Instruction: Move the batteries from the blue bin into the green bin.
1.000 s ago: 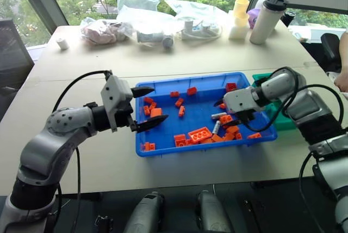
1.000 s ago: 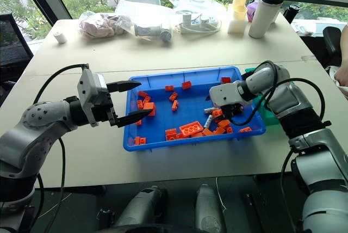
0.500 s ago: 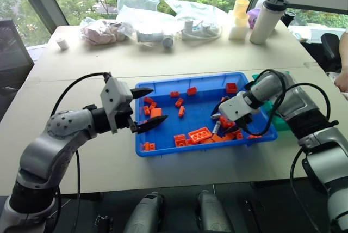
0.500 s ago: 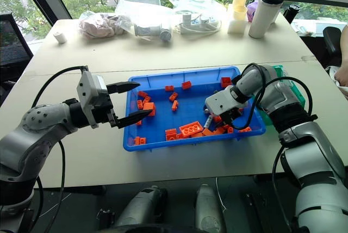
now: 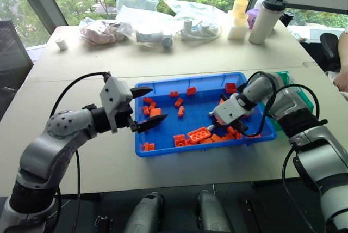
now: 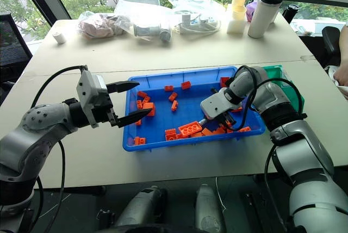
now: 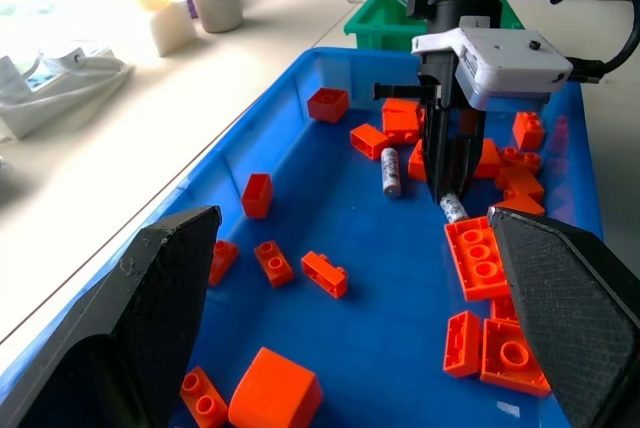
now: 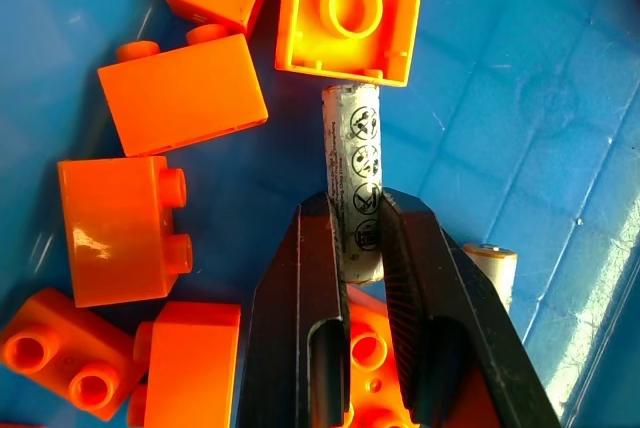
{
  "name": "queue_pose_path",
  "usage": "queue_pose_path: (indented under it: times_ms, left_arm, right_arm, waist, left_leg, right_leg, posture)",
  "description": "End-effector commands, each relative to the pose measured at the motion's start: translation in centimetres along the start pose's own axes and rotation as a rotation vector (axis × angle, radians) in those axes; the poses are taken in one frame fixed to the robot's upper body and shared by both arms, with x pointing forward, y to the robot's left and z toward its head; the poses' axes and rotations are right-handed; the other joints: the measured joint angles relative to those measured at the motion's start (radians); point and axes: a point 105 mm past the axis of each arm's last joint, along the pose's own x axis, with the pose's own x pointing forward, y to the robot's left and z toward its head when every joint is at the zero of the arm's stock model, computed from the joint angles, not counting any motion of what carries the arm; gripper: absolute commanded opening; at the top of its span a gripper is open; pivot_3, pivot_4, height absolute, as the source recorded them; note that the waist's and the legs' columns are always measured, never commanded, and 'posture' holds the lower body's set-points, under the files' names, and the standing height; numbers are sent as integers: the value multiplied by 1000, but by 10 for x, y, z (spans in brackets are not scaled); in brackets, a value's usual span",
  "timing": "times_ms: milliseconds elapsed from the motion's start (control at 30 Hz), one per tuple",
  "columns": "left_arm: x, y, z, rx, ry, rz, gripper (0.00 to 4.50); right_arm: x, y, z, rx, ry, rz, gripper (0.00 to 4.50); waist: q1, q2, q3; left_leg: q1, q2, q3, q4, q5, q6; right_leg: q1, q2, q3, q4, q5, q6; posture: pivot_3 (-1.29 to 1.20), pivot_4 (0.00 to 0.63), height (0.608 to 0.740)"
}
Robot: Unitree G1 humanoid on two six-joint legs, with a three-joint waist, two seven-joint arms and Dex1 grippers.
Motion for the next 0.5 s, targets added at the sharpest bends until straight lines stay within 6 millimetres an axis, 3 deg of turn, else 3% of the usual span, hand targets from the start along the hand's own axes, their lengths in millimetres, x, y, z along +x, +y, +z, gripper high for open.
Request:
queue_pose_path:
  times_ms: [33,100,167,267,433,500]
  left_arm:
    - [-3,-1,11,50,-28,9,4500]
    - [-3,-2,12,52,-27,9,4500]
    - [-3,-2,12,53,-28,11,4500]
    - [-3,-2,12,52,-29,10,4500]
    - [-1,-3,11,46,-36,2,4500]
    - [1,-3,10,45,-39,-8,4500]
  right_arm:
    - [-8,-12,9,-4,-26,-55,51]
    - [-19,-22,15,14,-53,-125,51]
    - [-45,-39,21,77,-96,-260,51]
    - [-81,-50,12,167,-82,-436,51]
    - [-141,-28,-45,366,125,-684,51]
    - [-164,-8,-74,473,233,-775,51]
  waist:
    - [0,0,0]
    - [0,0,0]
    - [0,0,0]
    - [2,1,0]
    - [24,1,0]
    - [25,1,0]
  left_leg:
    - [0,0,0,0,0,0]
    - [0,0,0,0,0,0]
    - [0,0,0,0,0,0]
    - [0,0,0,0,0,0]
    - [0,-1,0,0,0,0]
    - [-1,-1,1,0,0,0]
  right_leg:
    - [0,0,0,0,0,0]
    - [0,0,0,0,0,0]
    - [0,0,0,0,0,0]
    - [0,0,0,0,0,0]
    - [0,-1,0,-1,0,0]
    - [0,-1,0,-1,0,0]
  posture:
    - [0,150,740]
    - [0,150,740]
    - [0,150,740]
    - [0,150,740]
    - [0,150,740]
    - [0,150,740]
